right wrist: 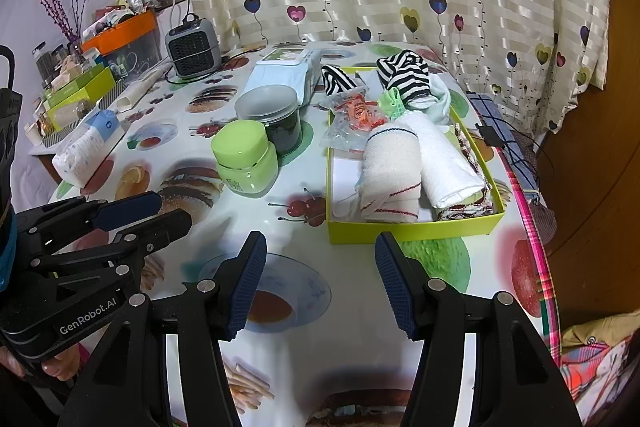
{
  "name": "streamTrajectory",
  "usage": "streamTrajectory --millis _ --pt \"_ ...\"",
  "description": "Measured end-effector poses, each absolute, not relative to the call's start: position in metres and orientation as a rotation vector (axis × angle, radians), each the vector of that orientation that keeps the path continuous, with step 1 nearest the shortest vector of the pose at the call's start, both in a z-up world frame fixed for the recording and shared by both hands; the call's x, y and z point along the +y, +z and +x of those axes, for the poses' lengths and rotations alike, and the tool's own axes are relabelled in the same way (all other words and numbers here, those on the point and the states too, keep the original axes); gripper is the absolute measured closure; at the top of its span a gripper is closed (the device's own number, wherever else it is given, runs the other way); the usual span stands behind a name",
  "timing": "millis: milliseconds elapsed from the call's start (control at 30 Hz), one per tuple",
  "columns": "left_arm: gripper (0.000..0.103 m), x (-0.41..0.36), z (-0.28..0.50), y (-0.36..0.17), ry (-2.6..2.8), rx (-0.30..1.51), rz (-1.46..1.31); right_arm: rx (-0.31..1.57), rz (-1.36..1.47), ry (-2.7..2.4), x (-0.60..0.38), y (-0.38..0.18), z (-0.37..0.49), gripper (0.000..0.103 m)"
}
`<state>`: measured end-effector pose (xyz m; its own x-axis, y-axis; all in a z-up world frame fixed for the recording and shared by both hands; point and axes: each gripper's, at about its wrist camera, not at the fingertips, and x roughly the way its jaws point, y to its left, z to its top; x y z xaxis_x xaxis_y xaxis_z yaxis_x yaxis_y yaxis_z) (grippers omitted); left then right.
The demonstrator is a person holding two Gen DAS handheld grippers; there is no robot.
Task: Organize soft objects
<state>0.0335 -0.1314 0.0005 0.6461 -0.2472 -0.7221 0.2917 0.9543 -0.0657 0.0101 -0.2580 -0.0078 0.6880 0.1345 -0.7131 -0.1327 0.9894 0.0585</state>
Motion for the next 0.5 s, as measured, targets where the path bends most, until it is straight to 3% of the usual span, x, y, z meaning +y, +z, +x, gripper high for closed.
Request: streamTrajectory --millis 500 --pt "0.069 -0.1342 0.0303 -0.0004 -0.307 0.795 0.068 0.801 0.003 0.143 -0.2591 -0.0100 0.0084 0.045"
